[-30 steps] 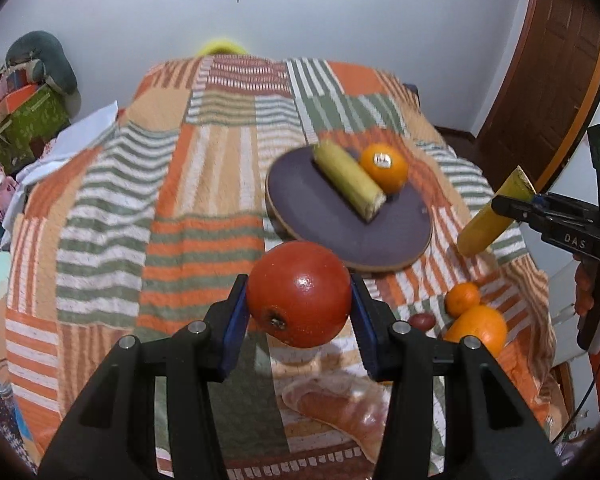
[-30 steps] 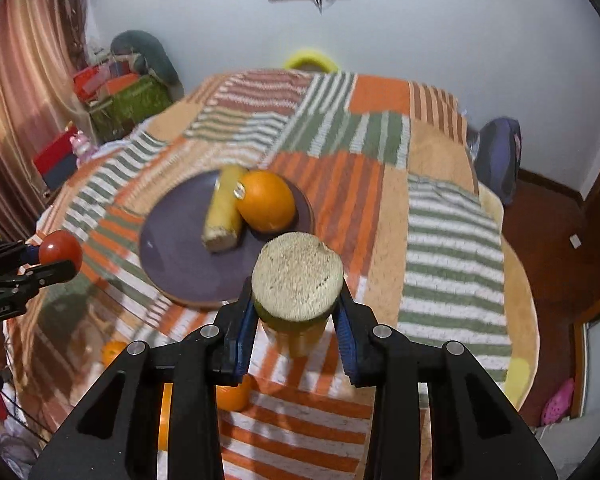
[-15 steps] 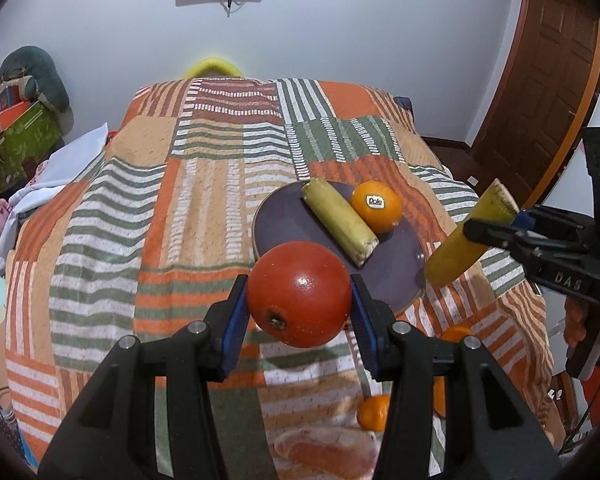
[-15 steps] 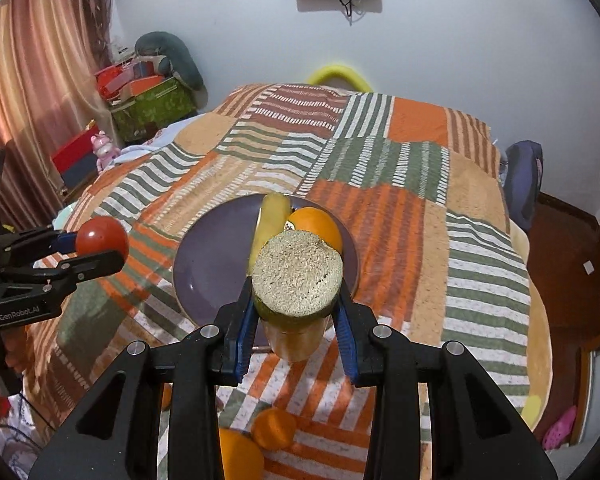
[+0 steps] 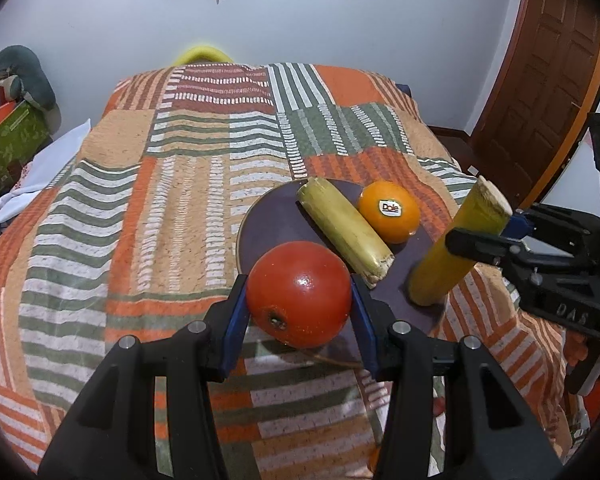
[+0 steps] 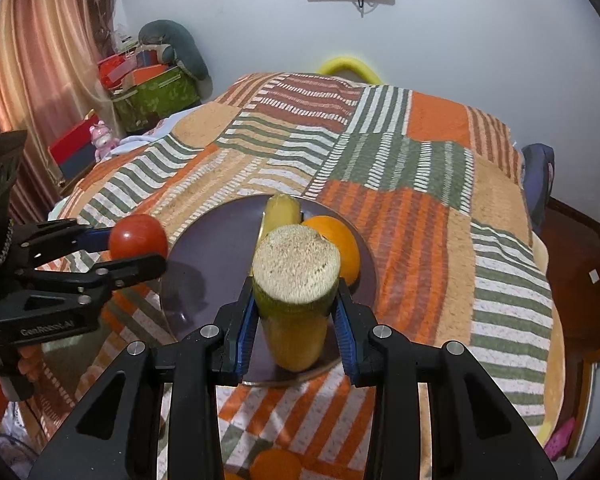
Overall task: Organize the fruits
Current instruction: 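Place the tomato on the plate with the left tool while the right tool stands the zucchini there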
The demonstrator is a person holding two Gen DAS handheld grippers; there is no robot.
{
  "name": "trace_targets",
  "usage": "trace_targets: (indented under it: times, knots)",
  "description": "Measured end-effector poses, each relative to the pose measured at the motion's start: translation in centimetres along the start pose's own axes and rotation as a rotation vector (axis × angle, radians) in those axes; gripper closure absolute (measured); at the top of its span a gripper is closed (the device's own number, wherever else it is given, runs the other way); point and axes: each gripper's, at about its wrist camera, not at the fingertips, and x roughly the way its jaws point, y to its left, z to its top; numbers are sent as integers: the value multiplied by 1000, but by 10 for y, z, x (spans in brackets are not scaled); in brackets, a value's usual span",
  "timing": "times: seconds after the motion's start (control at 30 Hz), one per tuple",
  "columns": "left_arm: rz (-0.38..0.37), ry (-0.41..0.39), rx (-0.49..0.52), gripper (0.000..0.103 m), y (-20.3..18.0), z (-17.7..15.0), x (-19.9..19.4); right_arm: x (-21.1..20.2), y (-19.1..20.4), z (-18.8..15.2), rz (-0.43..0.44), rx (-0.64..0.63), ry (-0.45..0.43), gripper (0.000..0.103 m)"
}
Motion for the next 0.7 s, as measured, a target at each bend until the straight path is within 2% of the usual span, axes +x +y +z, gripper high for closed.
trace_targets:
  times: [0.7]
  knots:
    - [13,86,-5,55,5,18,59,26,5,11,39,-25,-20,70]
